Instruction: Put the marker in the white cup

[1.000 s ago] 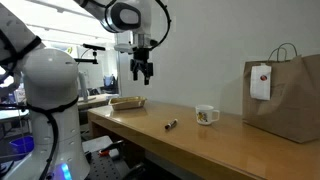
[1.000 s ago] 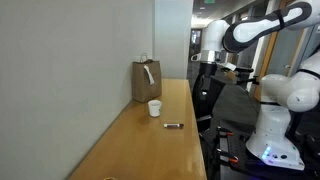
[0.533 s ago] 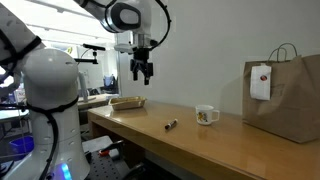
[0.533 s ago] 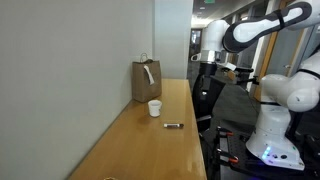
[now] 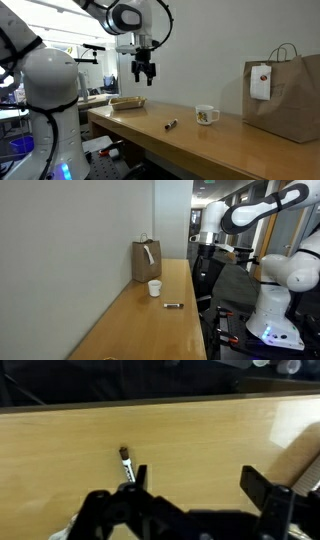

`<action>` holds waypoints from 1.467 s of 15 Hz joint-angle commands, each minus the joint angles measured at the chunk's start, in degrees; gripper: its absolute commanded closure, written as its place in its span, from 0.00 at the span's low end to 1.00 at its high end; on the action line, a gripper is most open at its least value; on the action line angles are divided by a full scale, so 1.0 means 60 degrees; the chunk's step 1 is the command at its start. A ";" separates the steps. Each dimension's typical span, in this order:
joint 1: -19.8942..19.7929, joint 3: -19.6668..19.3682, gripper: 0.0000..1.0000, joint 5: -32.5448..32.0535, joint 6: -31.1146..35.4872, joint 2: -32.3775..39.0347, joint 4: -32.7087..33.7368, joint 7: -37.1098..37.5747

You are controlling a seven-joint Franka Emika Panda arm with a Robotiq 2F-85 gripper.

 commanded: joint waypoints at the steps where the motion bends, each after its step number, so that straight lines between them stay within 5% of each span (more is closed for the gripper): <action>1: -0.0186 0.0096 0.00 -0.0748 0.0645 0.1283 0.0340 -0.0755; 9: -0.0274 -0.0476 0.00 -0.1108 0.2983 0.5188 0.1627 -0.3077; 14: -0.0688 -0.0062 0.03 -0.1408 0.3847 0.7356 0.2695 -0.2674; 15: -0.0761 0.0014 0.07 -0.1498 0.3932 0.7707 0.2886 -0.2548; 17: -0.0932 0.0165 0.32 -0.1440 0.3984 0.8305 0.3222 -0.2666; 22: -0.1250 0.0529 0.51 -0.1389 0.3913 0.9223 0.3783 -0.2578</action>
